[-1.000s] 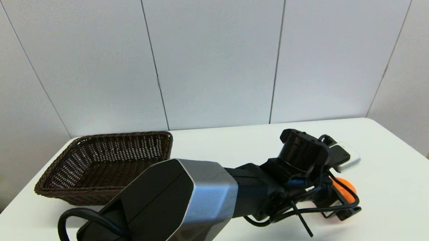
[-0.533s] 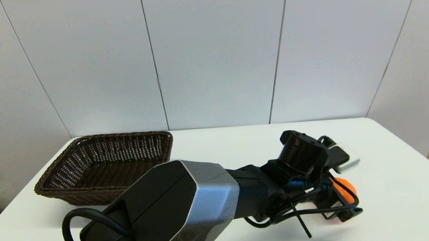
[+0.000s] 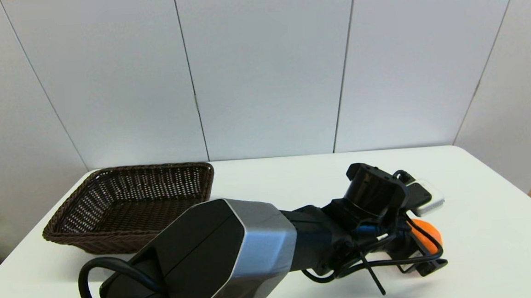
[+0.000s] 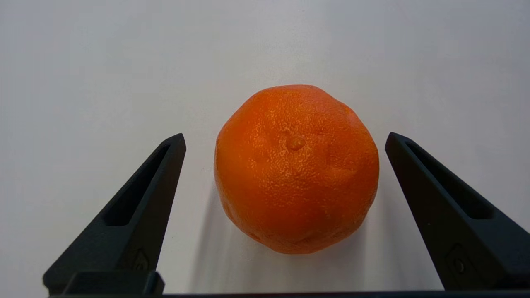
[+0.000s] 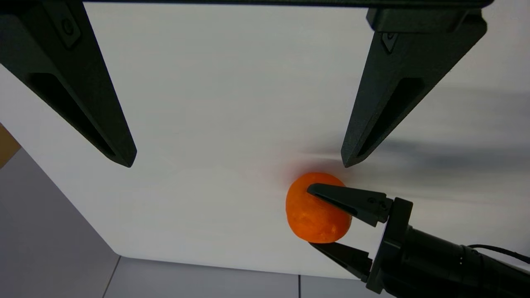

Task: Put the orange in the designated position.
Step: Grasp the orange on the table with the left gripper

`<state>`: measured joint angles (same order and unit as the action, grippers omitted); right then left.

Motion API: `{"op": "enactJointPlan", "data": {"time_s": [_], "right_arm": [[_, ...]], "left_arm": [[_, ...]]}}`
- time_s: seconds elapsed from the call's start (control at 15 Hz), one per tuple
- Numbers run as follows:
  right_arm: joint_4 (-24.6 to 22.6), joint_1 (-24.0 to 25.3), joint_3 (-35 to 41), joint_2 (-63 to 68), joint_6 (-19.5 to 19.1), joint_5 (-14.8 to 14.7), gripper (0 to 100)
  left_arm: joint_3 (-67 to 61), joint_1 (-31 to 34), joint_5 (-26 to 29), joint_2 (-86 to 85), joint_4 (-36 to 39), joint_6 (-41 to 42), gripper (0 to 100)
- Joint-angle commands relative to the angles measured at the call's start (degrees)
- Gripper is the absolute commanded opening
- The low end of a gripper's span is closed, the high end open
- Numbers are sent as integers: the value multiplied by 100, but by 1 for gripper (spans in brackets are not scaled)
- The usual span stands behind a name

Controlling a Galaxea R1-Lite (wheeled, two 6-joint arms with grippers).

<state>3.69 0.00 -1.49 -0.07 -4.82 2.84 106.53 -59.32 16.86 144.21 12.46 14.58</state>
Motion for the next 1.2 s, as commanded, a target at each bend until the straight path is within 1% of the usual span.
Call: {"op": "enactJointPlan", "data": {"time_s": [0.07, 0.93, 1.0, 1.2], "right_arm": [[0, 0, -1, -1, -11, 6, 100], [0, 0, -1, -1, -2, 6, 100], [0, 0, -1, -1, -11, 6, 100], [0, 0, -1, -1, -2, 6, 100]], "left_arm": [[8, -1, 10, 45, 20, 1, 100], [43, 8, 63, 98, 37, 1, 100], [43, 8, 63, 107, 37, 10, 0], [43, 8, 72, 142, 37, 10, 0]]}}
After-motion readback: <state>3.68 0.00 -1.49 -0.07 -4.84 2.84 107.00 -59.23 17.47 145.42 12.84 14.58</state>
